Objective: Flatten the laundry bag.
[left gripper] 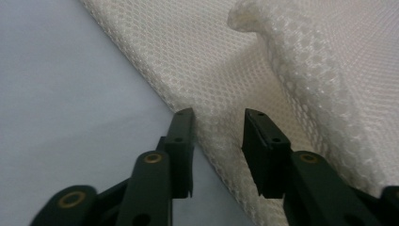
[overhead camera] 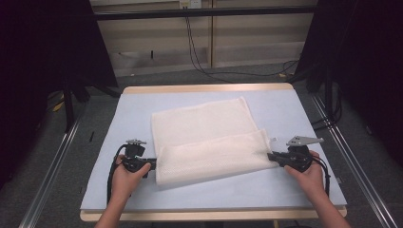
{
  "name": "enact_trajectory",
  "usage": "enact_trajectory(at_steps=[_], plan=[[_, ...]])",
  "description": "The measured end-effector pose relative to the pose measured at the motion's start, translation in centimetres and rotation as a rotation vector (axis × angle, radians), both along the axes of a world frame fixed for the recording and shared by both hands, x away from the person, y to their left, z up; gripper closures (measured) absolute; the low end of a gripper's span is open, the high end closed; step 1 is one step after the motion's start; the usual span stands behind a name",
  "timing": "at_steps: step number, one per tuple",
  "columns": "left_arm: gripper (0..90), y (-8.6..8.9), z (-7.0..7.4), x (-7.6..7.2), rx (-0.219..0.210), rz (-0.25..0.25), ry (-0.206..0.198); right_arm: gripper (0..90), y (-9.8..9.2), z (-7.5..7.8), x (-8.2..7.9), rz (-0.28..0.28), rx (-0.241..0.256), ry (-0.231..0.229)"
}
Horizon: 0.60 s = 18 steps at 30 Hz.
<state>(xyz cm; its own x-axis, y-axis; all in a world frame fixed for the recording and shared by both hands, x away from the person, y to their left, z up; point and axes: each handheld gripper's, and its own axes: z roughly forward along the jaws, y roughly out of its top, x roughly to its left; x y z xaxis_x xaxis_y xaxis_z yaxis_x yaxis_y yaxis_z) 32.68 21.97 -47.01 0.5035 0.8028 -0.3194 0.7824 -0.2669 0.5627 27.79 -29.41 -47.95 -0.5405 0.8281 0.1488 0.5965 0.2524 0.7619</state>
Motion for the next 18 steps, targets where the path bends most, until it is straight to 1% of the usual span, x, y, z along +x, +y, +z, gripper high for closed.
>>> enact_trajectory(at_steps=[1,2,3,4,5,7,9,11,12,13,14,15,16,17,18], plan=[[71.4,0.0,0.0,0.0,0.000,0.000,0.000,85.1,0.0,0.0,0.0,0.000,-0.001,0.000],[71.4,0.2,0.0,0.0,-0.002,-0.009,0.010,85.1,0.0,0.0,0.0,0.000,-0.001,0.000],[79.6,0.0,-0.2,0.0,-0.020,0.002,0.018,85.1,0.0,0.0,0.0,0.001,-0.001,-0.002],[82.1,0.0,-0.2,0.0,-0.020,0.002,0.018,85.1,0.0,0.0,0.0,0.001,-0.001,-0.002],[84.9,-0.4,-0.1,0.1,-0.001,-0.006,0.027,85.1,0.0,0.0,0.0,-0.003,-0.003,0.001],[87.1,-0.7,0.1,0.2,0.012,-0.008,0.033,85.1,0.1,0.1,0.0,-0.005,0.000,0.002],[88.1,-0.8,0.2,0.3,0.020,-0.002,0.029,85.2,0.1,0.1,0.1,-0.004,-0.003,0.004],[88.5,-0.9,0.3,0.8,0.024,0.026,-0.004,85.2,0.2,0.2,0.1,-0.006,0.002,-0.002],[88.5,-0.9,0.3,1.5,0.019,0.047,-0.022,85.2,0.2,0.3,0.2,-0.010,0.003,0.003],[88.6,-0.9,0.3,1.9,0.009,0.055,-0.022,85.2,0.2,0.3,0.3,0.000,0.004,-0.011],[88.6,-0.9,0.2,2.3,0.012,0.063,-0.034,85.3,0.2,0.4,0.4,-0.003,0.002,-0.008],[88.6,-0.9,0.2,2.9,0.018,0.060,-0.038,85.3,0.3,0.4,0.6,-0.003,0.002,-0.008],[88.6,-0.9,0.2,3.6,0.013,0.075,-0.045,85.3,0.5,0.5,0.7,-0.006,0.001,-0.010],[88.6,-0.8,0.1,4.0,0.012,0.075,-0.047,85.3,0.6,0.5,1.1,-0.002,-0.004,-0.015],[88.6,-0.7,0.0,4.7,0.003,0.086,-0.051,85.3,0.7,0.5,1.3,-0.003,-0.008,-0.017]])
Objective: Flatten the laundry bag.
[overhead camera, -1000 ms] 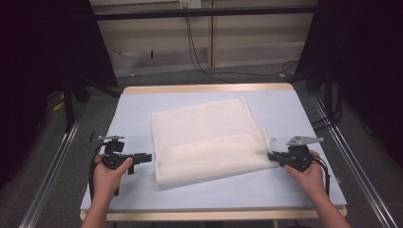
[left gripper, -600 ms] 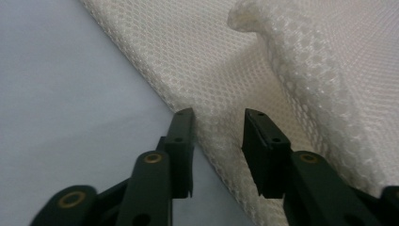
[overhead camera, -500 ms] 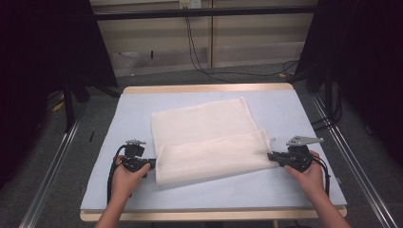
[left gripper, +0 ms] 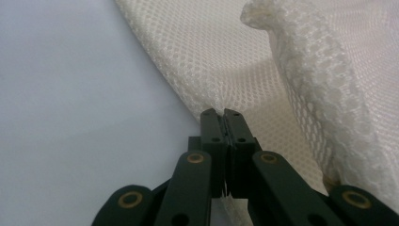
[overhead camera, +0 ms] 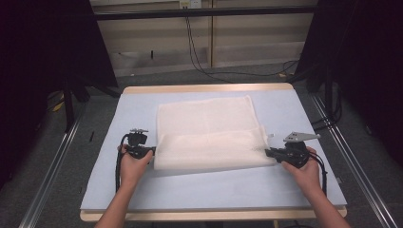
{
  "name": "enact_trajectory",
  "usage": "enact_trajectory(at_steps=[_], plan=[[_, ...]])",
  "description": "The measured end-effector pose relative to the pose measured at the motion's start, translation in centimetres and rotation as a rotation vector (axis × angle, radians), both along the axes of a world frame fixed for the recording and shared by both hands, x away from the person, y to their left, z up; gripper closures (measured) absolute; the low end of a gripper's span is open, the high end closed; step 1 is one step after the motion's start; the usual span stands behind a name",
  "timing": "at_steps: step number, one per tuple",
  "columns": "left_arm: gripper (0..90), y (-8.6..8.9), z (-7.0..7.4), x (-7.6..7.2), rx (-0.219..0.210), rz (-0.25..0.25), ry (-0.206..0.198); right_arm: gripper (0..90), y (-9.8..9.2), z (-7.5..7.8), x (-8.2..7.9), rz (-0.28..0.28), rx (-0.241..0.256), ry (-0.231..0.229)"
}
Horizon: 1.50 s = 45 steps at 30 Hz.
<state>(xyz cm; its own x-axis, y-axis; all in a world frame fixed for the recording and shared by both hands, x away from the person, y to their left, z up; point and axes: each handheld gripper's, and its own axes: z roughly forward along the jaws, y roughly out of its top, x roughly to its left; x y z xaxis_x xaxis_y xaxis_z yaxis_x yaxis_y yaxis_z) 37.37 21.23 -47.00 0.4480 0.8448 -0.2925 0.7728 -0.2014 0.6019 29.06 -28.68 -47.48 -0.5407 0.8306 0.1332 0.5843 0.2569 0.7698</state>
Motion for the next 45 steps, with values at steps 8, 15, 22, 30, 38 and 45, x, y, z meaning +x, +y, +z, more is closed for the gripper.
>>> enact_trajectory(at_steps=[8,15,22,30,38,45], plan=[[84.3,0.7,0.7,1.8,-0.037,-0.013,0.000,85.3,0.4,0.3,0.5,0.015,0.001,-0.032],[74.8,1.4,2.2,-0.4,-0.111,-0.006,-0.037,85.2,0.0,0.3,-0.7,0.029,0.019,-0.032],[80.0,1.8,2.6,-1.5,-0.163,-0.067,-0.006,85.1,0.2,0.1,-1.1,0.035,0.019,-0.023],[90.0,1.4,1.1,-2.9,-0.201,-0.137,0.072,84.4,-0.1,-0.2,-1.5,0.040,0.027,-0.015],[90.0,1.4,-0.3,-4.0,-0.130,-0.155,0.114,83.7,-0.4,-0.4,-2.2,0.046,0.042,-0.003],[90.0,1.4,-0.4,-4.8,-0.104,-0.150,0.102,81.9,-1.1,-0.5,-3.2,0.058,0.066,-0.005]])
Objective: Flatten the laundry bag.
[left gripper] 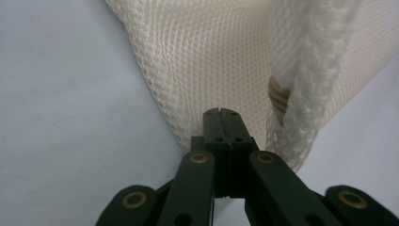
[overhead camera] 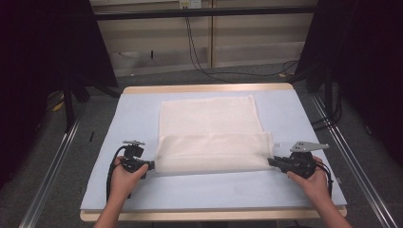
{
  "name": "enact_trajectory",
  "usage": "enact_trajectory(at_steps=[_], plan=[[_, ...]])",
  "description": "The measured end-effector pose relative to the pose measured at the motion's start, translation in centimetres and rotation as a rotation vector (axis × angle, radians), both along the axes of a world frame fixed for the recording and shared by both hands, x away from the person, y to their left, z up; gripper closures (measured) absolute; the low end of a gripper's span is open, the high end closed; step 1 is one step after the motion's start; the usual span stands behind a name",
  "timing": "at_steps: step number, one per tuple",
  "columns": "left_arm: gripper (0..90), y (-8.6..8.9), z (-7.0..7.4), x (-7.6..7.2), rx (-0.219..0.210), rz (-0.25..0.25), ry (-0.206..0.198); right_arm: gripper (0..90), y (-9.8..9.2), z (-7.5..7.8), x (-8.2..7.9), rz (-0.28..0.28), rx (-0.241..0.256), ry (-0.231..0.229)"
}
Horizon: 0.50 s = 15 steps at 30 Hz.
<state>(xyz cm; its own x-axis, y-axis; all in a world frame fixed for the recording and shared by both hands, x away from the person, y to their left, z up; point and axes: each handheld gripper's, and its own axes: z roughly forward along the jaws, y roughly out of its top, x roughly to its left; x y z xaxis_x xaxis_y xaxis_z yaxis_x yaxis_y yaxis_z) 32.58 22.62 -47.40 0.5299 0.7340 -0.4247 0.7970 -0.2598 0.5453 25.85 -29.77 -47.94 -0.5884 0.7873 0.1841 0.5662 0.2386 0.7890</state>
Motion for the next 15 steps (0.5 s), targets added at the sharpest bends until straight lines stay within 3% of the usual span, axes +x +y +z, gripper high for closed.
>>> enact_trajectory(at_steps=[5,7,11,15], plan=[[90.0,-0.1,-0.1,-0.2,0.000,0.011,-0.002,77.5,-0.9,-0.1,-1.1,0.013,0.034,0.012],[90.0,-0.1,-0.1,-0.2,-0.003,0.015,-0.001,75.5,-1.4,-0.1,-1.6,0.017,0.004,0.020],[90.0,-0.2,-0.1,-0.2,0.004,0.020,-0.006,73.1,-2.4,-0.2,-2.1,0.000,0.006,0.023],[90.0,-0.2,0.1,-0.3,0.016,0.027,-0.012,70.8,-3.0,0.0,-2.3,0.036,-0.032,0.038]])
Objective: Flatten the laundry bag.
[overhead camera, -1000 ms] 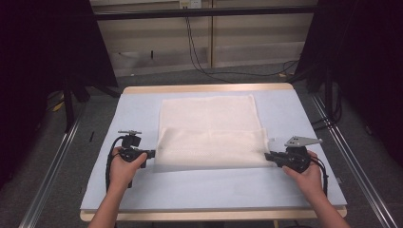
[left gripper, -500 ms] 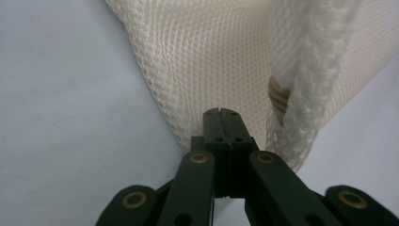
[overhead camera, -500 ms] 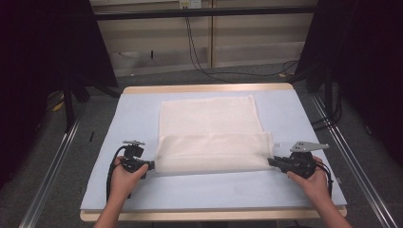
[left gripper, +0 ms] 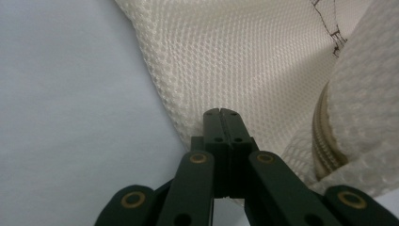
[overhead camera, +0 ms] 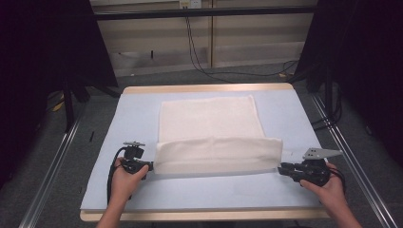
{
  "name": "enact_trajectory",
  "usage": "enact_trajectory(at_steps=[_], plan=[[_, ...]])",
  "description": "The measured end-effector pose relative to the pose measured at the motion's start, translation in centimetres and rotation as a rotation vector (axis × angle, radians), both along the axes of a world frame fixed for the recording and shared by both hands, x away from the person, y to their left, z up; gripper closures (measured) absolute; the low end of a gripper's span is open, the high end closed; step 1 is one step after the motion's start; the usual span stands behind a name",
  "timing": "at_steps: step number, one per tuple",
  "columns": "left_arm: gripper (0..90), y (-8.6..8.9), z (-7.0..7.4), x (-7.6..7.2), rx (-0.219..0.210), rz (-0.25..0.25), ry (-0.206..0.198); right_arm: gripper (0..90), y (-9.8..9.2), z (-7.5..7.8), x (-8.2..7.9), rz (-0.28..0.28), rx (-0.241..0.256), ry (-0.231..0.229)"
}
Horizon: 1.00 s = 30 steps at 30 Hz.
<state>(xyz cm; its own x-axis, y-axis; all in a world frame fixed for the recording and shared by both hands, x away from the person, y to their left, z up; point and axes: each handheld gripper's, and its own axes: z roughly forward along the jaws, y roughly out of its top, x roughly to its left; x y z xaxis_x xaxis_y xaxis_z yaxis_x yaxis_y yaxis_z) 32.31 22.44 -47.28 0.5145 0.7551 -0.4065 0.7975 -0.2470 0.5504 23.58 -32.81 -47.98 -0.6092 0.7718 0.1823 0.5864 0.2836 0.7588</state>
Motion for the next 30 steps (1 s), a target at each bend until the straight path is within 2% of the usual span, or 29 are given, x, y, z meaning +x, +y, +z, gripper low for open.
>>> enact_trajectory(at_steps=[2,4,6,7,11,13,16,17,20,22,23,28,30], plan=[[90.0,0.1,-0.1,0.1,-0.006,-0.001,0.004,71.0,-0.9,-0.2,-0.3,-0.017,-0.018,-0.002],[90.0,0.2,-0.2,0.1,-0.021,0.009,0.014,70.9,-1.5,-0.3,-0.3,-0.062,-0.024,-0.004],[90.0,0.1,-0.1,0.0,-0.018,0.009,0.006,69.9,-1.9,-0.2,0.0,-0.091,-0.005,-0.009],[90.0,0.1,-0.1,0.0,-0.005,0.005,0.000,70.1,-1.9,-0.1,0.2,-0.099,-0.004,-0.015],[90.0,0.0,0.0,-0.1,0.001,0.009,-0.006,70.1,-1.6,0.2,1.1,-0.099,-0.002,-0.018],[90.0,0.1,0.0,0.0,-0.004,0.004,0.002,71.6,-1.2,0.3,2.3,-0.108,-0.026,-0.021],[90.0,0.1,0.0,0.0,-0.004,0.005,0.001,78.8,-0.9,0.2,3.9,-0.130,0.025,-0.026],[90.0,0.1,0.0,0.0,-0.004,0.005,0.001,81.5,-0.8,0.3,4.2,-0.130,0.023,-0.031],[90.0,0.0,0.0,-0.1,0.006,0.006,-0.010,82.7,0.1,0.5,4.7,-0.088,0.084,-0.028],[90.0,0.0,0.0,-0.1,0.008,0.004,-0.008,82.8,0.3,0.6,4.6,-0.076,0.094,-0.026],[90.0,0.0,0.1,-0.1,0.007,0.004,-0.008,82.8,0.7,0.5,4.3,-0.035,0.082,-0.006],[88.8,-0.1,0.2,-0.4,0.008,0.007,-0.011,82.2,1.2,0.6,3.3,0.073,0.038,-0.006],[88.1,0.0,0.2,-0.5,0.007,0.007,-0.014,82.1,1.3,0.6,3.2,0.087,0.035,-0.003]])
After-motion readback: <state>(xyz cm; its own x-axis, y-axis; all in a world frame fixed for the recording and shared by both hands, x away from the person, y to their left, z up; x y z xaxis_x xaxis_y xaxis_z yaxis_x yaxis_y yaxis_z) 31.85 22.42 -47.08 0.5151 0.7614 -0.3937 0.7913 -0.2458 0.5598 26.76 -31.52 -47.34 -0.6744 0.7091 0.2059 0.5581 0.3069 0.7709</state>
